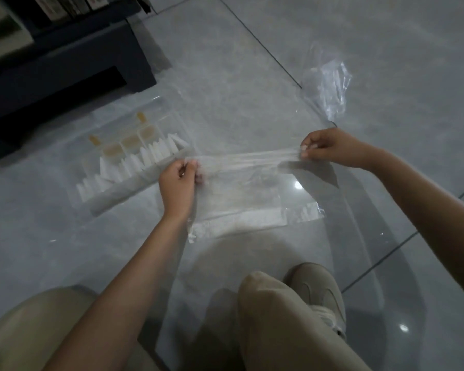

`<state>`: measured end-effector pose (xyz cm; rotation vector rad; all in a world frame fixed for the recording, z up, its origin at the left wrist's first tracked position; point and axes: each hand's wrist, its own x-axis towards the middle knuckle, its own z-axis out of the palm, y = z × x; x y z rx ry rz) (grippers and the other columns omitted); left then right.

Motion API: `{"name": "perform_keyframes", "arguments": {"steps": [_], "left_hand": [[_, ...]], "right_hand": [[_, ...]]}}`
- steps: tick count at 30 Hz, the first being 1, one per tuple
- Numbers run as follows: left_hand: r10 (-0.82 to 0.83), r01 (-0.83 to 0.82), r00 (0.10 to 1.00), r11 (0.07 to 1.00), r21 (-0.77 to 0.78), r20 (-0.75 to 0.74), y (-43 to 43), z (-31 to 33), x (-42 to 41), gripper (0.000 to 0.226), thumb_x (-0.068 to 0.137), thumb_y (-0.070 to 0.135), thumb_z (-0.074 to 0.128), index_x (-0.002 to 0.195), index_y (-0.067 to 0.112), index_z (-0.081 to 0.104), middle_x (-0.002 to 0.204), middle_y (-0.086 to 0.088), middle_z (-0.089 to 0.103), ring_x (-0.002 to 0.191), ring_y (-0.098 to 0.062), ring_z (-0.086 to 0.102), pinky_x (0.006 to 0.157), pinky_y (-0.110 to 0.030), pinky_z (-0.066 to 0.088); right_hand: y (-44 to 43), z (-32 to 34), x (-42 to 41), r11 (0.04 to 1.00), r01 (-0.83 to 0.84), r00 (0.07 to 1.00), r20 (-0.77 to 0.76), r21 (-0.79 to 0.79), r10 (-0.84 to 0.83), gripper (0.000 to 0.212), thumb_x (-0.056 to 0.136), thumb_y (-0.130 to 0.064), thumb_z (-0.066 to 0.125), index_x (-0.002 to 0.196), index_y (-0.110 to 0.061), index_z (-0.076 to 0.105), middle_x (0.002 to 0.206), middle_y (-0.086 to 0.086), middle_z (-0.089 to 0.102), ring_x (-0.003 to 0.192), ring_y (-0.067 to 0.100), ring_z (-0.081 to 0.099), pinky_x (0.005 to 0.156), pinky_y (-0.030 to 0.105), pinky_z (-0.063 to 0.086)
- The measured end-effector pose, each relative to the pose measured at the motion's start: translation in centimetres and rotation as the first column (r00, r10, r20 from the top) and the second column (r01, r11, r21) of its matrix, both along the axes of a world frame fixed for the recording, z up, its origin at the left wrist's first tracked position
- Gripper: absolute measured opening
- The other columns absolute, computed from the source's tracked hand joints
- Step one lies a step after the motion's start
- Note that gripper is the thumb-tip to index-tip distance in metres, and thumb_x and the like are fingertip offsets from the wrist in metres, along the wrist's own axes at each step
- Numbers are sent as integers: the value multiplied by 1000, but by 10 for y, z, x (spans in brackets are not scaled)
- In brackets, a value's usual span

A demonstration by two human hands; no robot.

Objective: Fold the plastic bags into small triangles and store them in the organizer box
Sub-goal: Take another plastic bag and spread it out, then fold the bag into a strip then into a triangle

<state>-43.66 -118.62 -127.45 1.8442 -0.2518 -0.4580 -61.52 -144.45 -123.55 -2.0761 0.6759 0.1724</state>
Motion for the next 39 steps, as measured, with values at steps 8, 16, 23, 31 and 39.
{"name": "perform_keyframes", "arguments": {"steps": [8, 16, 23, 31, 39], "left_hand": [[-73, 74, 997, 997, -37, 25, 5, 2, -1, 32, 96, 10, 56, 66, 18, 55, 57, 8, 49, 54, 2, 42, 57, -18, 36], [-69, 59, 984, 996, 66, 163, 2, -14, 3, 33, 96, 27, 55, 68, 10, 61, 62, 1, 54, 60, -7, 47, 62, -30, 39], [-199, 31, 903, 914, 404, 380, 0, 4, -19, 40, 100, 28, 46, 132, 5, 50, 130, -13, 53, 122, -28, 47, 102, -36, 36], [-759, 225, 451, 607, 762, 470, 3, -10, -9, 61, 94, 37, 42, 144, 3, 39, 153, -15, 35, 141, -27, 32, 112, -42, 24], [-831, 233, 434, 477, 848, 348, 12, -26, 4, 96, 81, 69, 25, 152, 5, 18, 161, -11, 14, 148, -23, 16, 118, -33, 3]], "right_hand": [[-15, 19, -6, 987, 79, 994, 60, 141, -88, 5, 88, -5, 65, 83, -5, 63, 63, -6, 64, 59, 3, 58, 66, 13, 50], [-19, 10, -1, 985, 174, 979, 102, 12, -174, 23, 93, 1, 57, 115, -5, 60, 56, -5, 64, 52, -1, 56, 60, 10, 48], [30, -16, 14, 785, 428, 899, 302, -447, -317, 39, 89, -12, 43, 126, -6, 52, 120, 14, 55, 109, 30, 52, 93, 36, 39], [118, -36, 62, 745, -173, 964, 44, -644, 261, 54, 101, -28, 31, 151, -7, 26, 158, 12, 25, 147, 26, 19, 118, 33, 5], [111, -63, 54, 736, -220, 975, -162, -641, 151, 71, 91, -50, -2, 155, -20, 5, 163, 1, 4, 150, 19, 4, 118, 36, -5]]}}
